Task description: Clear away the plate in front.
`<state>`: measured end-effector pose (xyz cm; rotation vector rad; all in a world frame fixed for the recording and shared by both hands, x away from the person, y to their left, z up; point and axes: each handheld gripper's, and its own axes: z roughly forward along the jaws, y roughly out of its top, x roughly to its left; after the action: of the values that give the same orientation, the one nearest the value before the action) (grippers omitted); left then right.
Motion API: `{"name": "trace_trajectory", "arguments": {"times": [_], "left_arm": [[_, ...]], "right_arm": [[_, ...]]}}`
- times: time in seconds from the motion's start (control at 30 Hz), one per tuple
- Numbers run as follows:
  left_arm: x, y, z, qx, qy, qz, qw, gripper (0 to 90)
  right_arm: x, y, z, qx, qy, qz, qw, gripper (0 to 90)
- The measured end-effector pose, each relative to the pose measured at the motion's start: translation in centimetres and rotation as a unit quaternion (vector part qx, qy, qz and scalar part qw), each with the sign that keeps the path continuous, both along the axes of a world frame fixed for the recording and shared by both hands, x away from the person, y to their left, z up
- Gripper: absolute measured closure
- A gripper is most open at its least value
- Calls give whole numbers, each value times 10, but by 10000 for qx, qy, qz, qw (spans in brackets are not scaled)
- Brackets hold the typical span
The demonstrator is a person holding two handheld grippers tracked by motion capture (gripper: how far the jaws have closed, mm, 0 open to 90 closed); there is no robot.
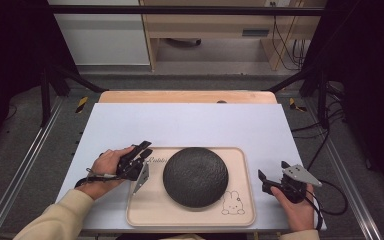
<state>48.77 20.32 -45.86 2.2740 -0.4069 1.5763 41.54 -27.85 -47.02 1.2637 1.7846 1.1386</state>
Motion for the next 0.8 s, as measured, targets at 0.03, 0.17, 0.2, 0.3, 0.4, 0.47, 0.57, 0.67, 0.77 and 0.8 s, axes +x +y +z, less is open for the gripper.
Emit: {"name": "trace_trajectory", "arguments": {"times": [0.03,0.17,0.2,0.3,0.4,0.47,0.57,0.67,0.77,0.8], "left_arm": [[2,1,0,-16,-3,42,10000,626],[12,9,-1,-107,36,357,9993,624],[16,11,-2,-126,31,463,9988,624],[22,16,-1,-158,43,709,9973,622],[28,21,-1,-208,53,948,9953,619],[32,24,-1,-248,102,1158,9929,613],[38,30,1,-452,193,1518,9872,597],[43,34,5,-718,355,1742,9814,560],[50,39,10,-1157,724,2171,9666,467],[52,41,10,-1297,751,2233,9632,436]], "right_arm": [[0,0,0,-21,4,6,10000,118],[0,0,0,-6,9,5,10000,117],[0,0,0,-8,7,3,10000,117],[0,0,0,-14,5,7,10000,117],[0,0,0,-9,9,6,10000,118],[0,0,0,-10,8,3,10000,117],[0,0,0,-9,8,4,10000,118],[0,0,0,-10,7,6,10000,117],[0,0,0,-12,6,7,10000,117],[0,0,0,-6,9,7,10000,117]]}}
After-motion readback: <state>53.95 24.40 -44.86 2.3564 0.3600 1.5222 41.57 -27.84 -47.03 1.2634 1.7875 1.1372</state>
